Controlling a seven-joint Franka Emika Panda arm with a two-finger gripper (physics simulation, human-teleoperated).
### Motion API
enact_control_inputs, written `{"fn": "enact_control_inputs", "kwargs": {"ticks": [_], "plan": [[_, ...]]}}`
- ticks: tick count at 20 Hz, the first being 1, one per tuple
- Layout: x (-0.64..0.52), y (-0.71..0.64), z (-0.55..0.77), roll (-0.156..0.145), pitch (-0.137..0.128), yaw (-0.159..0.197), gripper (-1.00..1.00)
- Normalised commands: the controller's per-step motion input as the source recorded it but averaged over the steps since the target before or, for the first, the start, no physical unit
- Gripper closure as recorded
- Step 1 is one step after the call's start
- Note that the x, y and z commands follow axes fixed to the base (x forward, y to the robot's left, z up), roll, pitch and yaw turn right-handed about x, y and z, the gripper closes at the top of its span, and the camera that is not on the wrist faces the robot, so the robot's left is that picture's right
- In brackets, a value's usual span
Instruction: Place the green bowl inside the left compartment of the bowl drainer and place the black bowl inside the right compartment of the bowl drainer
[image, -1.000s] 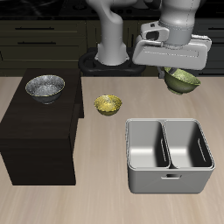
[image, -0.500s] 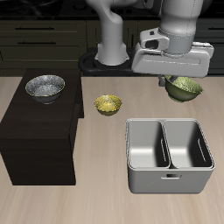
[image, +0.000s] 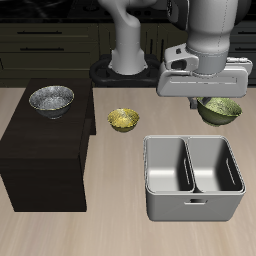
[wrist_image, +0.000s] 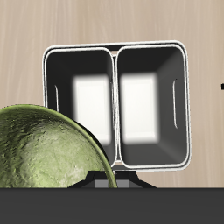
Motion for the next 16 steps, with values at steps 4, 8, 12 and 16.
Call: {"fn": "enact_control_inputs", "kwargs": {"ticks": [4, 8, 12, 16], "plan": [[0.07, 0.11, -0.19, 0.015, 0.026, 0.014, 1.0], [0.0, -0.03, -0.06, -0.002, 0.012, -0.004, 1.0], [0.05, 0.03, -0.1, 0.013, 0.008, 0.003, 1.0], [0.05, -0.09, -0.17, -0.008, 0.02, 0.004, 1.0]]}}
